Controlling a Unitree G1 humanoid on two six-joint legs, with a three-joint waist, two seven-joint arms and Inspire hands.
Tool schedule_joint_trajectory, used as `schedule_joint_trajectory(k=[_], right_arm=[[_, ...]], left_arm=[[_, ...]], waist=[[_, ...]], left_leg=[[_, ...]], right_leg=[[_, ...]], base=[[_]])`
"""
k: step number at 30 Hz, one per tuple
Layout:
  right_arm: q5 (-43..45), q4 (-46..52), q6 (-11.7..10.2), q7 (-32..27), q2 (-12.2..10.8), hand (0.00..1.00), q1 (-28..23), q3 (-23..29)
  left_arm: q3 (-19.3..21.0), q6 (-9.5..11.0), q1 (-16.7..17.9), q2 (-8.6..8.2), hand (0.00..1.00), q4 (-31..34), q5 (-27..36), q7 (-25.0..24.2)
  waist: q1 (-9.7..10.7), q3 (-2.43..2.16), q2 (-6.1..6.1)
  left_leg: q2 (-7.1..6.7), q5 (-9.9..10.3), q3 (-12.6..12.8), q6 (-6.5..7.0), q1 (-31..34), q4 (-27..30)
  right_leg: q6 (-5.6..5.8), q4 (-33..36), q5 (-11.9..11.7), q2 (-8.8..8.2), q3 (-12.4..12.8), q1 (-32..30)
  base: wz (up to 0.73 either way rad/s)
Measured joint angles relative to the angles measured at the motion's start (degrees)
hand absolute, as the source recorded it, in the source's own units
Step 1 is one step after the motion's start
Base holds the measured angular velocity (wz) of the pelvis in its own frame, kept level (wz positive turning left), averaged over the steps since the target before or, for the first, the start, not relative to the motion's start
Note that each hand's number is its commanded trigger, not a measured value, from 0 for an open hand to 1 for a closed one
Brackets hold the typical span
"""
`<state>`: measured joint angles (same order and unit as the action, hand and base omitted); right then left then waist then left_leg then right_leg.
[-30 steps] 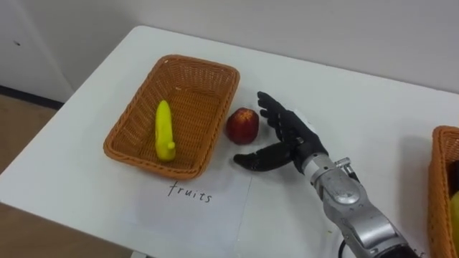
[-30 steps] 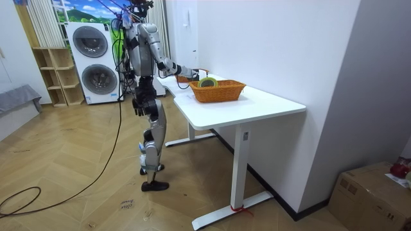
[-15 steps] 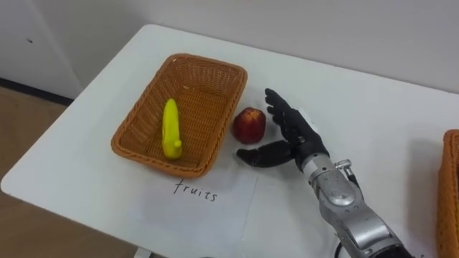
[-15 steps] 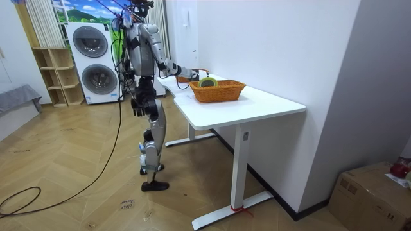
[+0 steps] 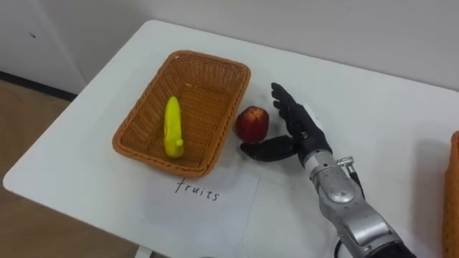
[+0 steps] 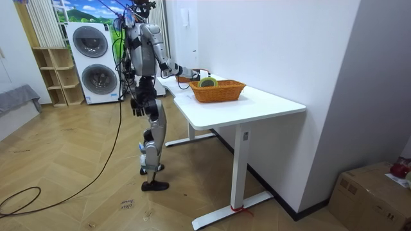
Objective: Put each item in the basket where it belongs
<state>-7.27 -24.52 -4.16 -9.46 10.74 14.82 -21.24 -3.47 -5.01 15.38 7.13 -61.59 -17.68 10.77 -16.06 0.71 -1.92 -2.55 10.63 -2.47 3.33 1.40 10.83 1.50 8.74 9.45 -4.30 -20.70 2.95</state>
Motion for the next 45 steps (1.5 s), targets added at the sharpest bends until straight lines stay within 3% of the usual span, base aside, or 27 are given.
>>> schedule_joint_trajectory(k=[16,17,18,25,32,45], right_arm=[[2.40,-4.08,-0.82,0.36,0.00,0.00,2.44,-1.27],[3.48,-4.08,-0.80,0.53,0.00,0.79,2.44,-1.26],[4.19,-4.21,-0.78,0.90,0.01,1.00,2.44,-1.25],[6.55,-4.72,-0.86,0.45,0.57,1.00,2.69,0.14],[8.87,-9.12,-1.22,0.18,1.00,1.00,6.05,0.74],[8.69,-9.92,-0.87,1.94,-0.10,1.00,5.97,0.51]], left_arm=[[-2.28,-1.24,-0.06,0.07,0.00,-0.16,0.00,0.01],[-2.27,-1.34,-0.06,0.07,0.00,0.00,-0.02,0.01],[-2.26,-1.48,-0.05,0.08,0.00,0.16,0.00,0.01],[-2.22,-2.03,-0.03,0.14,0.00,1.16,-0.02,-0.21],[-2.19,-2.19,0.00,0.21,0.00,2.25,-0.04,-0.24],[-2.17,-2.26,-0.03,0.25,0.00,2.29,-0.04,-0.30]], waist=[[0.06,0.28,-0.47],[0.06,0.28,-0.47],[0.06,0.28,-0.47],[0.06,0.30,-0.43],[0.11,0.18,-0.48],[0.07,0.10,-0.37]], left_leg=[[-0.04,0.00,-0.20,0.00,0.01,0.13],[-0.04,0.00,-0.26,0.00,0.02,0.12],[-0.05,0.00,-0.35,0.00,0.02,0.11],[-0.09,0.00,-0.58,0.00,0.02,0.04],[-0.10,0.00,-0.73,0.00,-0.14,0.03],[-0.11,0.01,-0.83,-0.01,-0.88,-0.05]], right_leg=[[-0.01,0.17,-0.01,-0.05,-0.16,0.09],[-0.01,0.16,0.00,-0.04,-0.17,0.09],[-0.01,0.16,-0.01,-0.04,-0.16,0.09],[-0.01,0.15,0.00,-0.03,-0.27,0.17],[0.00,-0.07,0.00,0.08,0.10,0.30],[0.02,-0.03,0.01,0.09,0.10,1.04]], base=[[0.00],[0.00],[0.00],[0.00],[0.00],[0.00]])
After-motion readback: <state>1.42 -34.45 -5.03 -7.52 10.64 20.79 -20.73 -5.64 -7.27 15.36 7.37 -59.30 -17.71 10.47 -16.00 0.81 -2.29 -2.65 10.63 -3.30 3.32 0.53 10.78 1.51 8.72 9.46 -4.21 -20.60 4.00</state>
